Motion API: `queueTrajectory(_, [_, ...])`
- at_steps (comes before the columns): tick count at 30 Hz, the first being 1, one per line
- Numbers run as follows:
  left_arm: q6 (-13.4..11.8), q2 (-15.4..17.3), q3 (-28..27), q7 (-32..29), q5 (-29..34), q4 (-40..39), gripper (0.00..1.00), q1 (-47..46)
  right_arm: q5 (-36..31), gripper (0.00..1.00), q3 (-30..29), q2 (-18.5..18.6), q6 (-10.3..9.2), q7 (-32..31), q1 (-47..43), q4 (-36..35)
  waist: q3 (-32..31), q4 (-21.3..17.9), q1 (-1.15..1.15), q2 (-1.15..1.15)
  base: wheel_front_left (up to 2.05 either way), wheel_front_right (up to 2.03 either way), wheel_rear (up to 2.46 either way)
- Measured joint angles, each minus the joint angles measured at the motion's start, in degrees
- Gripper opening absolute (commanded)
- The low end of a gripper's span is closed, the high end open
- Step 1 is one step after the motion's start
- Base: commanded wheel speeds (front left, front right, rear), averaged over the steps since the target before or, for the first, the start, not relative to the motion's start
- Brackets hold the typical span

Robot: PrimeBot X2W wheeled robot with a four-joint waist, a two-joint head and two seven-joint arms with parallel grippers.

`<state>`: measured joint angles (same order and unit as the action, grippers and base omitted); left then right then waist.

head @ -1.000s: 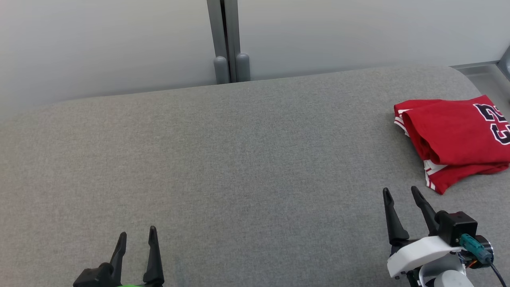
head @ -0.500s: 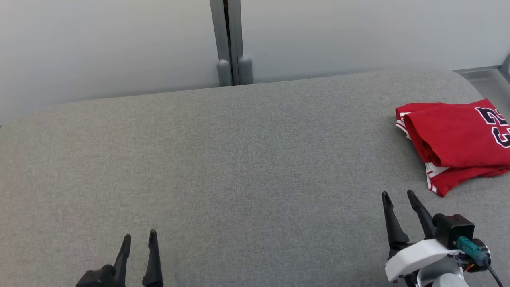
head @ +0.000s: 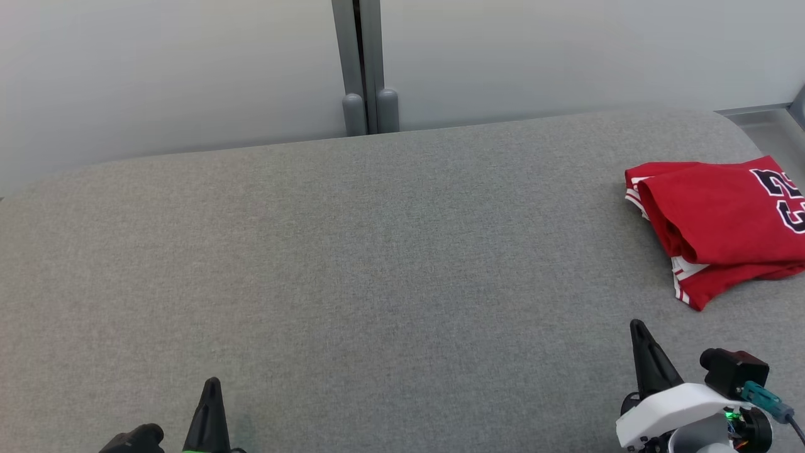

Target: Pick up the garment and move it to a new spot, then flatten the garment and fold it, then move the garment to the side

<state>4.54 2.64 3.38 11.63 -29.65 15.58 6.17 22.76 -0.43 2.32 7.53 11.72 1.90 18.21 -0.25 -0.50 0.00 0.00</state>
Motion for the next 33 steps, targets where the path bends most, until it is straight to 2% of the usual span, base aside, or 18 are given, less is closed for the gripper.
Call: queueTrajectory(33, [1.07, 0.01, -3.88, -7.22, -25.41, -0.47, 0.00, -4.69, 28.15, 0.00, -2.42, 0.07, -0.01, -7.39, 1.28, -1.60, 0.12, 0.15, 0.00, 0.00, 0.00, 0.00, 0.00])
